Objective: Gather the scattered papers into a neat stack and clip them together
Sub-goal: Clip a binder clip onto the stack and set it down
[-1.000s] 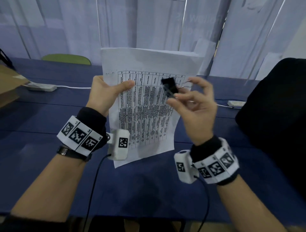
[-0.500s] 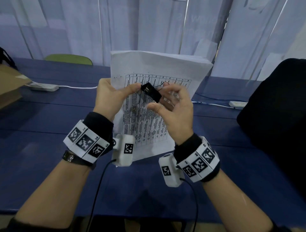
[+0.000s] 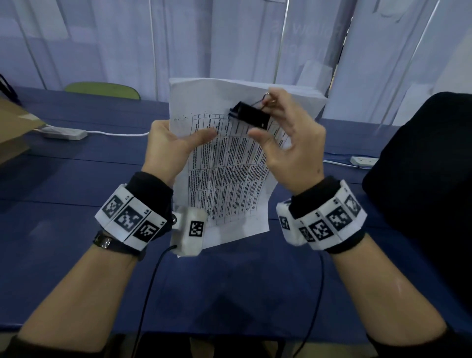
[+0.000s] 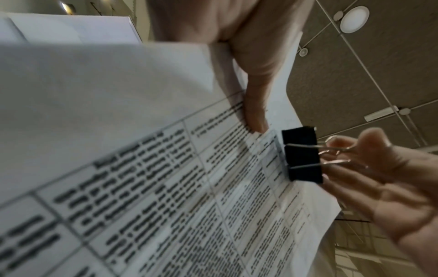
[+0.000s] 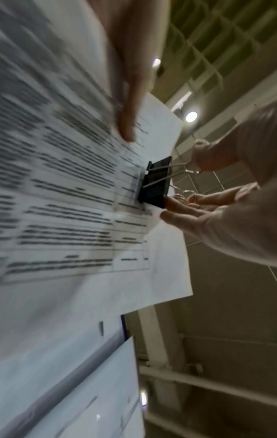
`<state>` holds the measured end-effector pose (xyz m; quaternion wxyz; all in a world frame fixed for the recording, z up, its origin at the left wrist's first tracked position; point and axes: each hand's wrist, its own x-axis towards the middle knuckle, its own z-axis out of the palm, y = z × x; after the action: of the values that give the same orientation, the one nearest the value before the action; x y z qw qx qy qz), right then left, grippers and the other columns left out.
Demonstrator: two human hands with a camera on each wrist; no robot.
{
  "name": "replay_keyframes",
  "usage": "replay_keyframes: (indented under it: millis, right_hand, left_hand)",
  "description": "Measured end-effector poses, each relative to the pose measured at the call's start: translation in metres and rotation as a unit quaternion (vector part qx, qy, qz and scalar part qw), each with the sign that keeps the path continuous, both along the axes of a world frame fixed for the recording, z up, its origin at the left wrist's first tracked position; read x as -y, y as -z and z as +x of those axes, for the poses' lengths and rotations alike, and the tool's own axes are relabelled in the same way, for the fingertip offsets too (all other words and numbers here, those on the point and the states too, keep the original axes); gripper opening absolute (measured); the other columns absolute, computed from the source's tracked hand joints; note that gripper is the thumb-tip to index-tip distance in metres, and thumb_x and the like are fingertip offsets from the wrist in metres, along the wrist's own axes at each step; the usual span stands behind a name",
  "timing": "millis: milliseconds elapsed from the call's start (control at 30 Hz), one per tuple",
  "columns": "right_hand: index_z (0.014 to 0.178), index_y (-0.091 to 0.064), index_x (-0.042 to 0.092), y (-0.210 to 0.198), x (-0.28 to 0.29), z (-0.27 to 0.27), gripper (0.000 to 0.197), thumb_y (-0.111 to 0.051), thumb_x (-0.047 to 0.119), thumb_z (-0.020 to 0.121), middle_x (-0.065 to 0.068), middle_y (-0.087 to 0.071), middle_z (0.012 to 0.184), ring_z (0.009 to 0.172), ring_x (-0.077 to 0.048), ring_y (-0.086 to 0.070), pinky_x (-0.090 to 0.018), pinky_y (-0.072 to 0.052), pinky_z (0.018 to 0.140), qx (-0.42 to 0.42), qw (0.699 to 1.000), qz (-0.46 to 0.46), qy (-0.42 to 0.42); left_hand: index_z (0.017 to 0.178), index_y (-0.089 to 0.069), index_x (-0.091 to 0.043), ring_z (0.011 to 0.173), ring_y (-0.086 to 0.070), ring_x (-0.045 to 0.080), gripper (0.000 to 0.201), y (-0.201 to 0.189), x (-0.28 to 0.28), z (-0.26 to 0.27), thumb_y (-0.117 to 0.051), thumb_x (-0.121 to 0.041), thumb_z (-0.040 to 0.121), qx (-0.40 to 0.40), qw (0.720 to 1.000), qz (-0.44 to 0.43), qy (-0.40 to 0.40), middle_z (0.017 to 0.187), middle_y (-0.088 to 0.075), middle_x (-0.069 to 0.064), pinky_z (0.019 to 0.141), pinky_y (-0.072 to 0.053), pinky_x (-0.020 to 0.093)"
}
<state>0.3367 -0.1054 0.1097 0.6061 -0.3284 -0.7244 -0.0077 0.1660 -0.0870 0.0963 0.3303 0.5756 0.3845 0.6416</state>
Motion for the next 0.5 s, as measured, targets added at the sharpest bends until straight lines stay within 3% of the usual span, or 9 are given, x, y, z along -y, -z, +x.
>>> replay_keyframes:
  millis: [100, 200, 300, 433, 500]
  right_hand:
    - [0.114, -0.057, -0.011, -0.02, -0.005, 0.002, 0.046, -0.068, 0.016, 0.079, -0.015, -0.068, 0.098, 0.092, -0.021, -0.067, -0.034, -0.056, 0.086, 0.011, 0.996, 0.086, 0.037]
    - [0.11, -0.061, -0.009, -0.037, -0.008, 0.002, 0.038, -0.067, 0.013, 0.08, -0.013, -0.071, 0.094, 0.09, -0.021, -0.07, -0.031, -0.057, 0.084, 0.018, 0.991, 0.118, 0.058]
    - [0.106, -0.065, -0.004, -0.052, -0.013, 0.003, 0.03, -0.064, 0.01, 0.079, -0.001, -0.065, 0.087, 0.087, -0.018, -0.07, -0.032, -0.057, 0.084, 0.026, 0.993, 0.097, 0.054]
    - [0.096, -0.069, -0.002, -0.072, -0.019, 0.009, 0.024, -0.063, 0.013, 0.078, 0.004, -0.062, 0.079, 0.07, 0.008, -0.061, -0.021, -0.057, 0.079, 0.064, 0.997, 0.03, 0.026]
    - [0.093, -0.07, -0.003, -0.085, -0.021, 0.012, 0.025, -0.064, 0.015, 0.077, 0.001, -0.064, 0.078, 0.066, 0.003, -0.059, -0.019, -0.056, 0.075, 0.098, 0.995, -0.005, 0.021]
  left_hand:
    - [0.073, -0.07, -0.022, 0.074, -0.072, 0.003, 0.015, -0.001, 0.0, 0.0, -0.074, -0.008, 0.074, 0.001, 1.0, -0.005, 0.009, 0.068, -0.074, -0.018, 0.082, -0.057, 0.028]
    - [0.075, -0.069, -0.02, 0.074, -0.072, 0.006, 0.013, -0.001, 0.001, 0.0, -0.074, -0.007, 0.073, 0.007, 1.0, -0.004, 0.018, 0.068, -0.074, -0.016, 0.081, -0.058, 0.028]
    - [0.073, -0.067, -0.021, 0.068, -0.07, -0.001, 0.015, 0.0, 0.001, 0.0, -0.073, -0.007, 0.073, -0.003, 1.0, 0.004, 0.02, 0.064, -0.073, -0.019, 0.074, -0.058, 0.019]
    - [0.071, -0.066, -0.021, 0.063, -0.068, -0.006, 0.017, 0.002, 0.001, 0.0, -0.074, -0.006, 0.073, -0.016, 1.0, 0.011, 0.017, 0.061, -0.071, -0.021, 0.066, -0.056, 0.012]
    - [0.072, -0.066, -0.021, 0.064, -0.068, -0.006, 0.016, 0.003, 0.0, 0.0, -0.074, -0.007, 0.072, -0.022, 0.999, 0.012, 0.02, 0.062, -0.072, -0.021, 0.066, -0.056, 0.012]
